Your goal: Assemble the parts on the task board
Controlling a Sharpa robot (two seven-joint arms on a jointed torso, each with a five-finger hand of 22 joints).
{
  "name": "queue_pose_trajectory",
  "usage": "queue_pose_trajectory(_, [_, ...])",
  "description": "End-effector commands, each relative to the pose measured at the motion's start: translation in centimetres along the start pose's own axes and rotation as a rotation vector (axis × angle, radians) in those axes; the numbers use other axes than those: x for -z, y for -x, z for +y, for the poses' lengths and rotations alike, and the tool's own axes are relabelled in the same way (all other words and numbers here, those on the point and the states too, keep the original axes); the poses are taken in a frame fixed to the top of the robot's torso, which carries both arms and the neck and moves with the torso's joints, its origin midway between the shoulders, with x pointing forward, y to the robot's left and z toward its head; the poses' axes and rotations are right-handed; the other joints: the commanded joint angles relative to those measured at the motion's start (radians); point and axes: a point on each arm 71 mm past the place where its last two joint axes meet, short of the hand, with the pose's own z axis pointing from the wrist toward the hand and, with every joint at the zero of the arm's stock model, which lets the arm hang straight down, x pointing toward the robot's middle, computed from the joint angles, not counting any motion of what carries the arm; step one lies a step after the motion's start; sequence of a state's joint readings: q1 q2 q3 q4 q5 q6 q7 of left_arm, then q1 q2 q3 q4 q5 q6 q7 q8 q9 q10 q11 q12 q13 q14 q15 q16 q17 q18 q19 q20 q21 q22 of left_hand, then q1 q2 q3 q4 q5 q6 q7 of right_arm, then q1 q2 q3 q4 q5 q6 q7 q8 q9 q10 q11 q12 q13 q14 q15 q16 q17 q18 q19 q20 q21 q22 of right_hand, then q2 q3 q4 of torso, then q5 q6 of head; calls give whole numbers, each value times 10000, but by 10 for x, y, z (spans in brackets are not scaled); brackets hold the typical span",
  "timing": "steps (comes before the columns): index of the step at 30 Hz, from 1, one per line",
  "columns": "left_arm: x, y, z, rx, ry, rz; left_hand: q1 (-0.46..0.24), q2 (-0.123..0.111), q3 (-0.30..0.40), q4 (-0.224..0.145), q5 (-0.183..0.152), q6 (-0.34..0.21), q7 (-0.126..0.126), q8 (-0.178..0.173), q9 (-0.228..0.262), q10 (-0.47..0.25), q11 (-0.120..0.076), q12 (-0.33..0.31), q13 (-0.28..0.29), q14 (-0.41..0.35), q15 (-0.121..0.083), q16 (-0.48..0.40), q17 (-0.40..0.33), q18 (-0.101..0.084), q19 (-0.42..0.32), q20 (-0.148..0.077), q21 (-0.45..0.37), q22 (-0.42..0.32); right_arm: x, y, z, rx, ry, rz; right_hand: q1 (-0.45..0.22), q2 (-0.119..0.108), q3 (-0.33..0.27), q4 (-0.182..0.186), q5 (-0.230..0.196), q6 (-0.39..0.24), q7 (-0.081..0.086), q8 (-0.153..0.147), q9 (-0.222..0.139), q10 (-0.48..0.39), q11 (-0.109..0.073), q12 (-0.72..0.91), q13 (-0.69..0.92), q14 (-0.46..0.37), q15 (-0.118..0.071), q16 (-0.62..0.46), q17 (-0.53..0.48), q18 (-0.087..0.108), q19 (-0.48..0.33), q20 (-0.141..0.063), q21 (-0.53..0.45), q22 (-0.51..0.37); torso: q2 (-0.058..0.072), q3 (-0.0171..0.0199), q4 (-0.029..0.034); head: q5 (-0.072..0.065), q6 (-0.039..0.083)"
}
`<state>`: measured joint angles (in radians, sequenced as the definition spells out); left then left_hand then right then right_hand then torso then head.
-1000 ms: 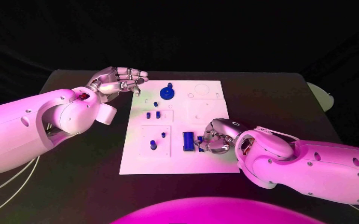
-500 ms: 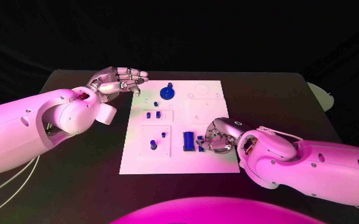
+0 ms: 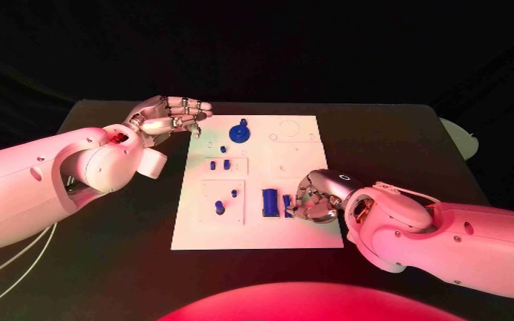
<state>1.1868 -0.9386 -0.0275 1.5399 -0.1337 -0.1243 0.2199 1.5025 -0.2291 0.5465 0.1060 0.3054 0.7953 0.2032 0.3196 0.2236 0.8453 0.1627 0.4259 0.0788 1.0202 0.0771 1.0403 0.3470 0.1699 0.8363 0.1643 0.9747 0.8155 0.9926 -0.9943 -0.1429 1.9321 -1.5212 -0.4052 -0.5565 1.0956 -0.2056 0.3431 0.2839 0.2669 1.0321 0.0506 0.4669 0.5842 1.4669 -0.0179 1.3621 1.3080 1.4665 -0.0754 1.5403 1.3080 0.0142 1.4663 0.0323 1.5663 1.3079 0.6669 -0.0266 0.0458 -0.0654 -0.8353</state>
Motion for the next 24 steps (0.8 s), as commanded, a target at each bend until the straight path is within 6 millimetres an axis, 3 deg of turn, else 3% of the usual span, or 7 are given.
queue_pose_trajectory(1, [0,-2,-1,56,-51,190,-114,-20,6,-50,23,-88,255,72,-14,-49,8,40,-12,-59,6,-33,-18,151,-51,42,67,13,0,-3,3,122,293,201,99,-27,-74,7,-54,-79,17,51,-9,107,-20,-21,1246,907,-49,55,1936,-142,1045,-26,45,2629,4,-7,9,-19,-2])
queue_pose_trajectory(24, [0,-1,-1,51,-35,181,-114,-20,6,-50,23,-88,255,72,-14,-49,8,40,-12,-59,6,-33,-18,151,-51,42,67,13,-5,-8,-1,378,180,203,810,82,-129,-56,-336,-44,-26,63,-25,139,-54,36,1302,912,-73,64,1960,-142,1045,-36,45,2629,-3,-2,4,7,-2])
